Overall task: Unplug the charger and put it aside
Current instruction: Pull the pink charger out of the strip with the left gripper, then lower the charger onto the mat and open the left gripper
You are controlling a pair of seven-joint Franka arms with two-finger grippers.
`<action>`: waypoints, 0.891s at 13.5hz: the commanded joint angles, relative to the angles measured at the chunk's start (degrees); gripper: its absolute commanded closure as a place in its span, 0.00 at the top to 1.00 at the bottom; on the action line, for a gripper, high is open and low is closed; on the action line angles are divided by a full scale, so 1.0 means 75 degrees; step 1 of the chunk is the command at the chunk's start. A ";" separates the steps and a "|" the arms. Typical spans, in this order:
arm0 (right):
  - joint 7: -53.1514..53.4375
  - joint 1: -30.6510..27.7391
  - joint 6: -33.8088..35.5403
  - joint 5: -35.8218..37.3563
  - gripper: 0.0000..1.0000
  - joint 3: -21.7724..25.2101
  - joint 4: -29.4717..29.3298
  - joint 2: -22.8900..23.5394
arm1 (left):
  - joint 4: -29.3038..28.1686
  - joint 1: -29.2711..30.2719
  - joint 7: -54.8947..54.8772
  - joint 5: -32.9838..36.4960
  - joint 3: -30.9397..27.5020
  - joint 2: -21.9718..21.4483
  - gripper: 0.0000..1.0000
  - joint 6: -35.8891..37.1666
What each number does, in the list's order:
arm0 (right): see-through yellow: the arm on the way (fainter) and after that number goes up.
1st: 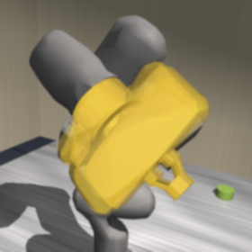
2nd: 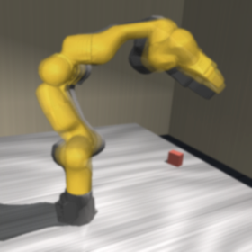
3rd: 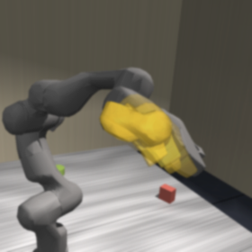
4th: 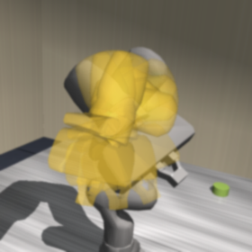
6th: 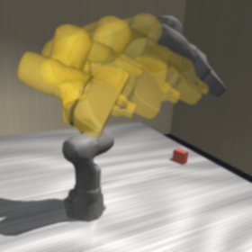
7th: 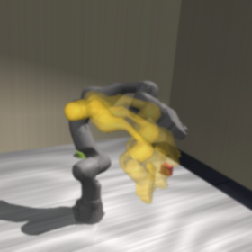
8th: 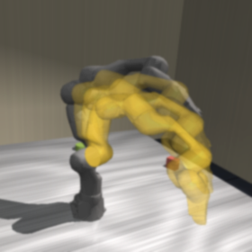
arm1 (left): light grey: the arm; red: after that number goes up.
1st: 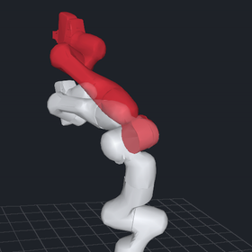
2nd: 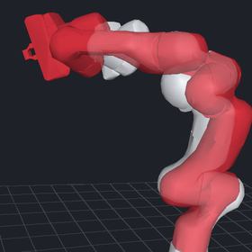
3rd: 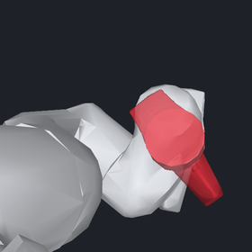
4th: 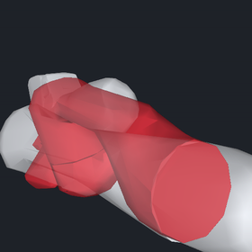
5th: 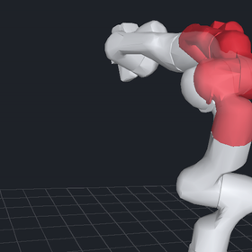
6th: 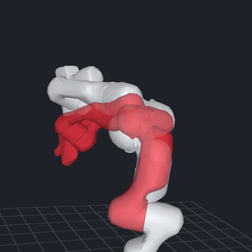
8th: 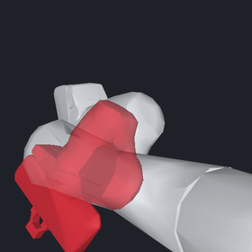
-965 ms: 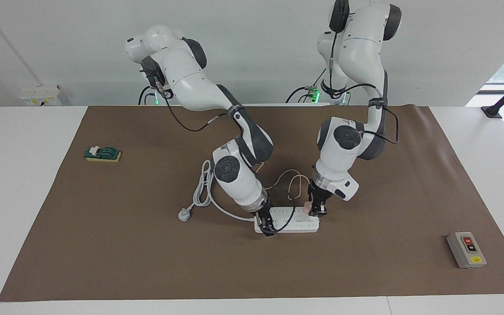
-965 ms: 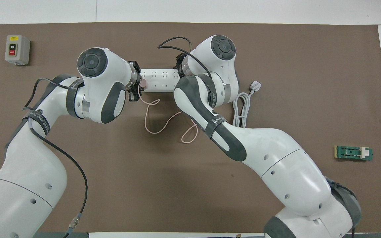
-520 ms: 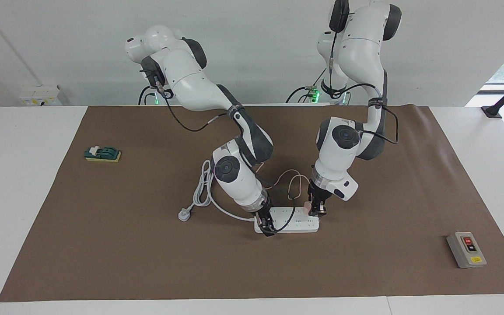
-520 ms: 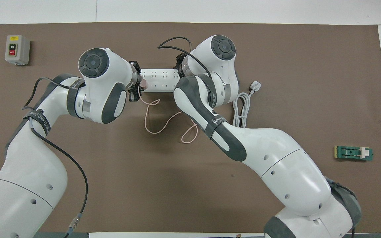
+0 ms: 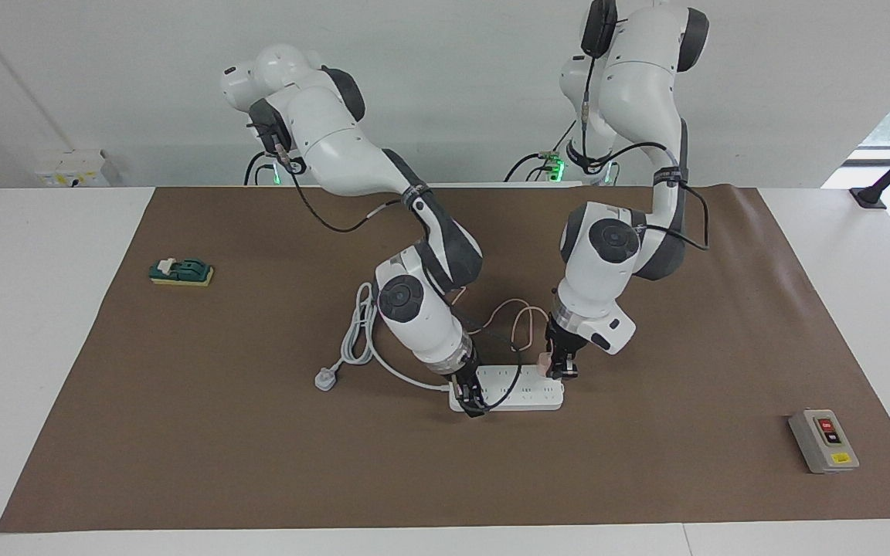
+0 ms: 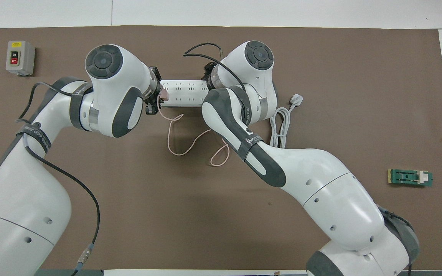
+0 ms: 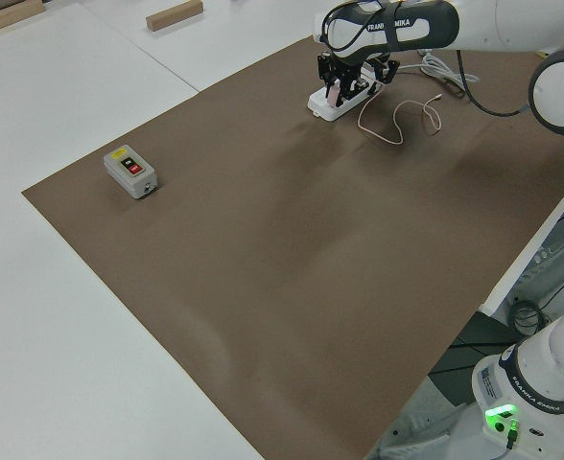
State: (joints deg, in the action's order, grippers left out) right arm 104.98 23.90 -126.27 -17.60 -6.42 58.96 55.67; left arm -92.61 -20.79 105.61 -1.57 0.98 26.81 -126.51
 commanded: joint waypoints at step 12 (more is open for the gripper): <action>-0.0192 -0.0081 0.0263 -0.0197 1.00 -0.0012 0.0271 -0.0448 | -0.0833 0.3708 -0.7091 -0.0623 -0.0014 -0.2026 0.00 0.2501</action>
State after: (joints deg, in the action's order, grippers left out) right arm 104.91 23.88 -126.05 -17.60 -6.42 58.97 55.32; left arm -94.38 5.14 59.32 -5.38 0.17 14.42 -107.83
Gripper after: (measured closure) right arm 0.000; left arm 0.678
